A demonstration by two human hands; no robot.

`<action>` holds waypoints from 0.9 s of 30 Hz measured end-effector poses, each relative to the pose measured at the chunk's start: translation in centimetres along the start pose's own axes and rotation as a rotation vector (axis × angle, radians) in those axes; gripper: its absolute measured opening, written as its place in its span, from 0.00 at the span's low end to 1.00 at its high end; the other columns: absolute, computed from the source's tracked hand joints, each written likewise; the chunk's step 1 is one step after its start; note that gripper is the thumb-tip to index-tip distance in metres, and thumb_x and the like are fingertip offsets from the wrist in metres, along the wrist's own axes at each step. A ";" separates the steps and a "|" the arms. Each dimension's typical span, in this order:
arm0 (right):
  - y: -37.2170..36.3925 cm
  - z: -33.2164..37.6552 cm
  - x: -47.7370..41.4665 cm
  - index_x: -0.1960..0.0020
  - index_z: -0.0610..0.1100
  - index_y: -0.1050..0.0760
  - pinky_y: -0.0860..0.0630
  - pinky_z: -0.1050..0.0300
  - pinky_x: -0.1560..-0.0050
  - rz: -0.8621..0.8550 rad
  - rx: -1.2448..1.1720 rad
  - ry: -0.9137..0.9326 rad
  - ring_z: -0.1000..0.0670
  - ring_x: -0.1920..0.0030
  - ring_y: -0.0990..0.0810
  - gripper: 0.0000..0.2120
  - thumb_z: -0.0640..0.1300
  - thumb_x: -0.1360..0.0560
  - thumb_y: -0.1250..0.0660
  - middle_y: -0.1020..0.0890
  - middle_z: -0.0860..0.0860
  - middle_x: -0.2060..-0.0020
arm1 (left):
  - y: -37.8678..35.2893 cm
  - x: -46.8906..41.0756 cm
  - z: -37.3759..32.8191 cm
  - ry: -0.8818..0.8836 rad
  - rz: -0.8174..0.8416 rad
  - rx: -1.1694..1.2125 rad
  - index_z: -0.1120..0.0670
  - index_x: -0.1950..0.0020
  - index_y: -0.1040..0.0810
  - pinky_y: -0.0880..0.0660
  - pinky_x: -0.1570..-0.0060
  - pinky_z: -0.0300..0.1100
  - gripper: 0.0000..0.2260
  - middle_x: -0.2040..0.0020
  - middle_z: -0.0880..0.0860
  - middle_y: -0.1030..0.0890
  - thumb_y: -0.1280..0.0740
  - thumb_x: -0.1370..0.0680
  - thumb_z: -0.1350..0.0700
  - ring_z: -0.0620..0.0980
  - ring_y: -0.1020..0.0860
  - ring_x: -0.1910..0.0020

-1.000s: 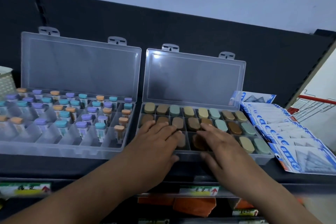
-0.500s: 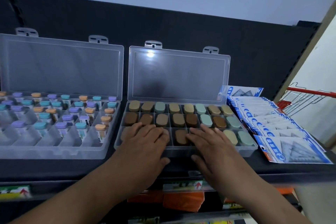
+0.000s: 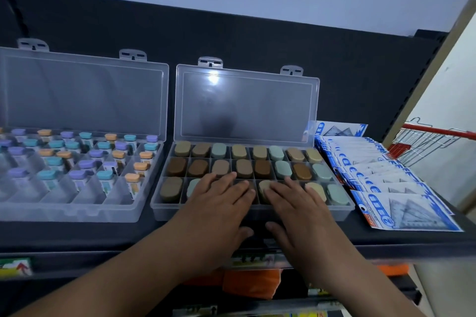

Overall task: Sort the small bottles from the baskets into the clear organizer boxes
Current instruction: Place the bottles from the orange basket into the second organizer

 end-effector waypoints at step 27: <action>1.0 -2.9 1.6 0.21 0.54 0.54 0.67 0.59 0.27 0.123 -0.063 -0.110 0.56 0.23 0.61 0.45 0.69 0.36 0.69 0.53 0.58 0.22 | 0.8 -0.4 -1.0 0.024 0.055 0.004 0.47 0.22 0.60 0.67 0.29 0.42 0.35 0.21 0.45 0.58 0.61 0.27 0.33 0.44 0.62 0.24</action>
Point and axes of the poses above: each hand's wrist, its own x-axis away from the middle knuckle, its own y-axis out of the back of the hand, z = x × y, the point moved 1 cm from there along -x, towards the middle knuckle
